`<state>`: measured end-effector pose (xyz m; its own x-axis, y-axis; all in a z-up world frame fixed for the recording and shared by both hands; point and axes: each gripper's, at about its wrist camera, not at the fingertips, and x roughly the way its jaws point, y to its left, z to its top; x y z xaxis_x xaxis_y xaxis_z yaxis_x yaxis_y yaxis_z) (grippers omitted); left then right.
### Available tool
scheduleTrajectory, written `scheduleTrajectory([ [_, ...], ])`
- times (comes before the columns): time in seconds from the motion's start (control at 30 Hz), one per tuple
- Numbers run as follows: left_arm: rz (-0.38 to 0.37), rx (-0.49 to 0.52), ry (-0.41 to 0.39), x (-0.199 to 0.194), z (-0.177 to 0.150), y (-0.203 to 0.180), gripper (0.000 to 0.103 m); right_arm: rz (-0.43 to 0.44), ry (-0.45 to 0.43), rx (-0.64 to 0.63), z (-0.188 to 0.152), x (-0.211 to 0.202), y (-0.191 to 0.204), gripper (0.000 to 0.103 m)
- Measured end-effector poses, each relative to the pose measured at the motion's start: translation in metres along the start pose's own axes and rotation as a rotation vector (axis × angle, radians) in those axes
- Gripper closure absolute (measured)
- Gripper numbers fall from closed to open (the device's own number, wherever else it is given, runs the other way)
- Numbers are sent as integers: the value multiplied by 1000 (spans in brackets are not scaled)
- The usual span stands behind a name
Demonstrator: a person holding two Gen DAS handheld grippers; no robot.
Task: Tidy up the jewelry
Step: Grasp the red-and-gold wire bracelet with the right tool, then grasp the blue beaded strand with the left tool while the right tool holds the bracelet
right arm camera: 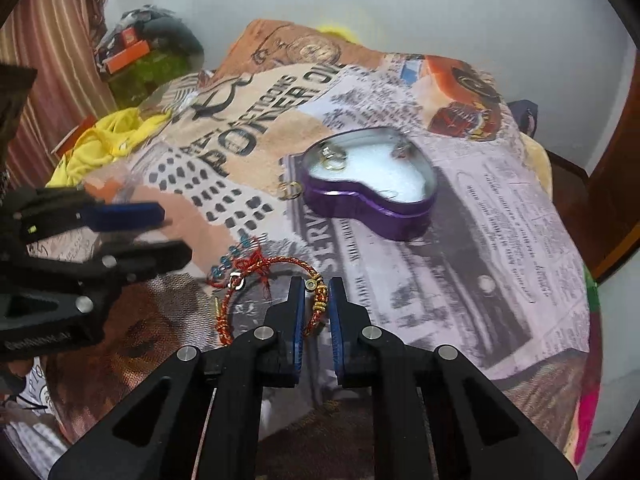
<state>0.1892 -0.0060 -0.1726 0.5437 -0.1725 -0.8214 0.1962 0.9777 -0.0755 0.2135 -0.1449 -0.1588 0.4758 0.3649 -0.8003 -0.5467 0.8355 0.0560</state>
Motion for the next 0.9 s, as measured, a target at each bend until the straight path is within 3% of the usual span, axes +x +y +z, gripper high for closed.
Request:
scheduleTrajectory([
  [0.2, 2, 16, 15, 12, 2, -7, 62, -29, -32, 21, 2, -12, -13, 93],
  [0.33, -17, -6, 40, 24, 8, -6, 71, -40, -53, 36, 3, -18, -20, 93],
  [0.6, -63, -21, 78, 40, 17, -13, 79, -44, -55, 45, 0, -16, -26, 93],
  [0.9, -72, -23, 67, 44, 30, -20, 80, -32, -37, 53, -7, -11, -32, 93],
])
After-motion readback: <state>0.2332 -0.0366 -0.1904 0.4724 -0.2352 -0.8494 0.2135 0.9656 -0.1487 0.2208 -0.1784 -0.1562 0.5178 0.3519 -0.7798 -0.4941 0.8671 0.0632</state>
